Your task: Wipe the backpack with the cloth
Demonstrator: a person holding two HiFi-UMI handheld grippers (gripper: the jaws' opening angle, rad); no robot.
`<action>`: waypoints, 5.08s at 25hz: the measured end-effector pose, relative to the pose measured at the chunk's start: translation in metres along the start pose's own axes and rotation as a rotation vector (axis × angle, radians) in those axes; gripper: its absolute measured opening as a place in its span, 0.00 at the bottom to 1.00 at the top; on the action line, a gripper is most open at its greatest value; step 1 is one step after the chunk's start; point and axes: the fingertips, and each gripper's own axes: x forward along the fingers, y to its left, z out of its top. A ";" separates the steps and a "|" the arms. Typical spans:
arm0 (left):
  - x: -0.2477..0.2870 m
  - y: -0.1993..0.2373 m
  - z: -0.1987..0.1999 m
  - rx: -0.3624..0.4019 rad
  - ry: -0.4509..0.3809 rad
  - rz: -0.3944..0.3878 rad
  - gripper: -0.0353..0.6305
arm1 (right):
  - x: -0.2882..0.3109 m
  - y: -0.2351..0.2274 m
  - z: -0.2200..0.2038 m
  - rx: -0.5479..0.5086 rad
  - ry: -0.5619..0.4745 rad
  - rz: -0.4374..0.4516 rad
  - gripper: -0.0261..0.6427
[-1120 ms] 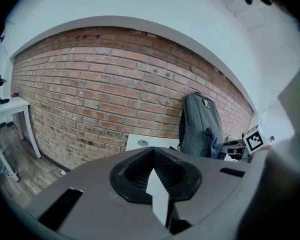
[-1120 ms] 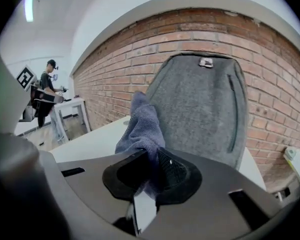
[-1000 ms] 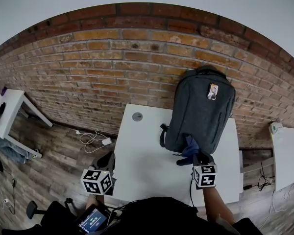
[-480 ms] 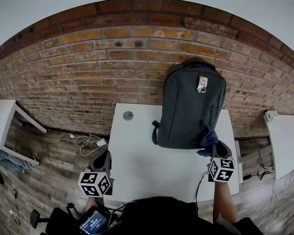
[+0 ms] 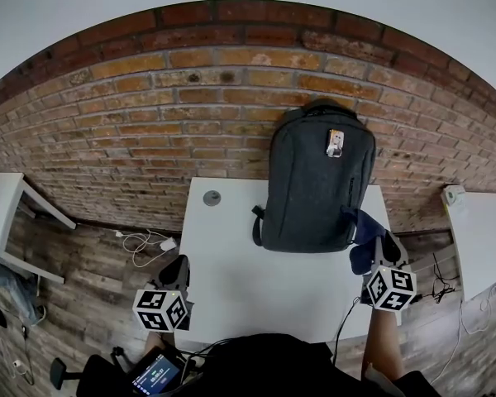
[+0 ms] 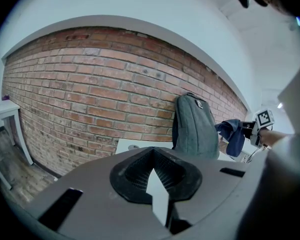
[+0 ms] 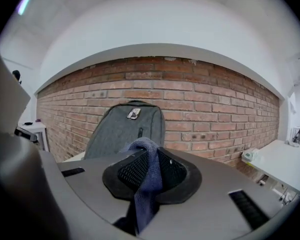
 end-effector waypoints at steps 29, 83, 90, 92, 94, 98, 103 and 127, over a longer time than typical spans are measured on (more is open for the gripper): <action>-0.146 -0.189 -0.067 0.099 -0.047 -0.030 0.05 | -0.238 -0.067 -0.023 0.024 -0.109 0.148 0.11; -0.424 -0.215 -0.170 0.165 -0.003 -0.086 0.05 | -0.552 0.020 -0.074 0.091 -0.120 0.139 0.11; -0.454 -0.200 -0.171 0.172 -0.037 -0.132 0.05 | -0.598 0.044 -0.072 0.080 -0.141 0.089 0.11; -0.464 -0.194 -0.172 0.168 -0.041 -0.138 0.05 | -0.609 0.051 -0.072 0.079 -0.139 0.079 0.11; -0.473 -0.186 -0.172 0.156 -0.039 -0.136 0.05 | -0.620 0.060 -0.069 0.073 -0.136 0.075 0.11; -0.492 -0.181 -0.177 0.158 -0.033 -0.147 0.05 | -0.640 0.072 -0.066 0.059 -0.133 0.072 0.11; -0.510 -0.167 -0.174 0.130 -0.054 -0.092 0.05 | -0.646 0.074 -0.062 0.050 -0.138 0.087 0.11; -0.542 -0.339 -0.254 0.115 -0.013 -0.039 0.05 | -0.692 -0.050 -0.096 0.046 -0.136 0.242 0.11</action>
